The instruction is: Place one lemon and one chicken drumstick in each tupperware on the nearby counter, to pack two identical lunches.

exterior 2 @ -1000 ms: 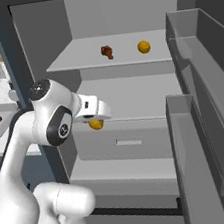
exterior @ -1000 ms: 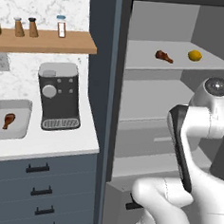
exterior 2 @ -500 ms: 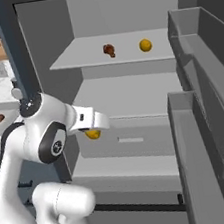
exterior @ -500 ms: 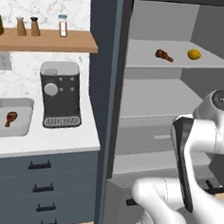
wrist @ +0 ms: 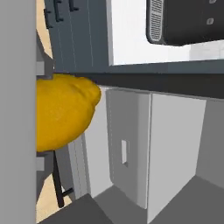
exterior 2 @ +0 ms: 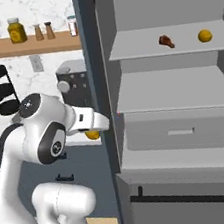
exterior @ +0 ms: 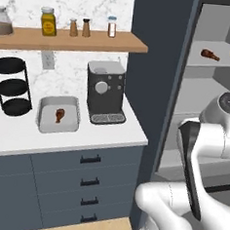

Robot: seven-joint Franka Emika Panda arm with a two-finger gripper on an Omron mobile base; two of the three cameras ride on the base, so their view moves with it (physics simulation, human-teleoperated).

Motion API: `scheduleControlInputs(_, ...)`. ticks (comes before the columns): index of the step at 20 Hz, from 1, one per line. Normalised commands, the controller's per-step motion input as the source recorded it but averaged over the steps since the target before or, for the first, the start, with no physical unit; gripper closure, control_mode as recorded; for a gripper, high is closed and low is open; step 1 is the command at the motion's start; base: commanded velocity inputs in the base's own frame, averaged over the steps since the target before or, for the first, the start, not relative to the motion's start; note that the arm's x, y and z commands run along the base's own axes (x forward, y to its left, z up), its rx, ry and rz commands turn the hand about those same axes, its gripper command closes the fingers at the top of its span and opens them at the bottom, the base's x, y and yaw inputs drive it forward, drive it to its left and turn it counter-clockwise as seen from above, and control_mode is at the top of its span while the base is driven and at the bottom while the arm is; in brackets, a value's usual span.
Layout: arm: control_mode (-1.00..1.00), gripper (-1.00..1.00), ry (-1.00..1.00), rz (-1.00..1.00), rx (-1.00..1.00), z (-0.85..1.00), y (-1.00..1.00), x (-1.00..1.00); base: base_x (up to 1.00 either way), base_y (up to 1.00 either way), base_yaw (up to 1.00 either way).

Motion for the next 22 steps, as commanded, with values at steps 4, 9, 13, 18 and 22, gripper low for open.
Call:
scheduleControlInputs(4, 1.00, 1.00, 0.00, 0.00, 0.00, 0.00, 0.00, 0.00, -0.08, 1.00, 0.00)
scheduleControlInputs(9, 1.00, 1.00, 0.00, 0.00, 0.00, 0.00, 0.00, 0.00, 0.00, 1.00, 0.00)
scheduleControlInputs(13, 1.00, 1.00, 0.00, 0.00, 0.00, 0.00, 0.00, 0.00, 0.40, 1.00, 0.00)
scheduleControlInputs(18, 1.00, 1.00, 0.00, 0.00, 0.00, 0.00, 0.00, 0.00, 0.80, 0.85, 0.01)
scheduleControlInputs(22, 1.00, 1.00, 0.00, 0.00, 0.00, 0.00, 0.00, 0.00, 0.94, 0.11, 0.06)
